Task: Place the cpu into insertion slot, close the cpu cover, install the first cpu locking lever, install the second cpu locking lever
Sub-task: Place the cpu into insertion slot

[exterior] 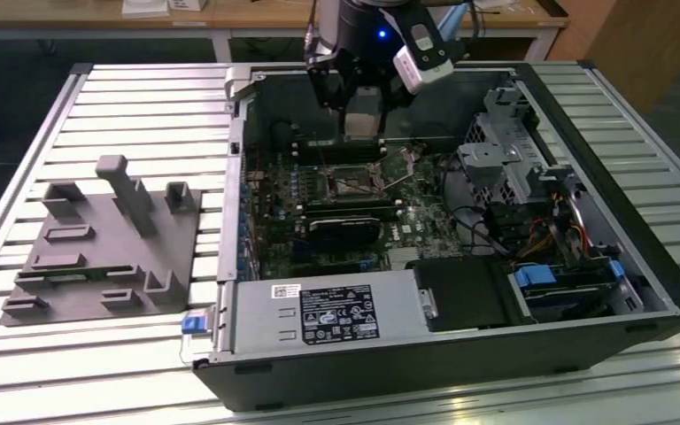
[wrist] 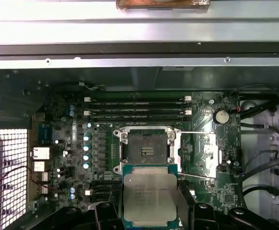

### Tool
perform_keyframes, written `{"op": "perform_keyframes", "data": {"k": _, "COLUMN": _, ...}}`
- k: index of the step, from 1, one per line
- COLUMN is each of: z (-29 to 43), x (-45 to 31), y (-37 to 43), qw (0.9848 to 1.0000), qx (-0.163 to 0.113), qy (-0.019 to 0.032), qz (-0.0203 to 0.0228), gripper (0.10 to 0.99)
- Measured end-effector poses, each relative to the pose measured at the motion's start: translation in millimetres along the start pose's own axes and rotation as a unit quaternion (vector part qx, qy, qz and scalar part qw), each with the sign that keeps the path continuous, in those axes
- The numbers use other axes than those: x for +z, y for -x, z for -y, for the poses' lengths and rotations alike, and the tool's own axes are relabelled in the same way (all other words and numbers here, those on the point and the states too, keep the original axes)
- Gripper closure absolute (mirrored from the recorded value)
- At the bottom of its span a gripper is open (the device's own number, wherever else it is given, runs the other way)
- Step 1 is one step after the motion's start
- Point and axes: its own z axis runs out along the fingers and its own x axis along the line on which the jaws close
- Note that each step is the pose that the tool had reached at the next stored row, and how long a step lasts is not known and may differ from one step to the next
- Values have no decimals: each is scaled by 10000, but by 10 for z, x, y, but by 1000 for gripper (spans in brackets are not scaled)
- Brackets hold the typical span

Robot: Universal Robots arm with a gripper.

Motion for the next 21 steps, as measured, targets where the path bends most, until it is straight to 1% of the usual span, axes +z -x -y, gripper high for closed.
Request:
{"op": "perform_keyframes", "data": {"k": 14, "z": 13, "x": 254, "y": 15, "qw": 10000, "qx": 0, "qy": 0, "qz": 0, "gripper": 549}}
{"op": "perform_keyframes", "data": {"k": 21, "z": 21, "x": 362, "y": 16, "qw": 10000, "qx": 0, "qy": 0, "qz": 0, "gripper": 549}}
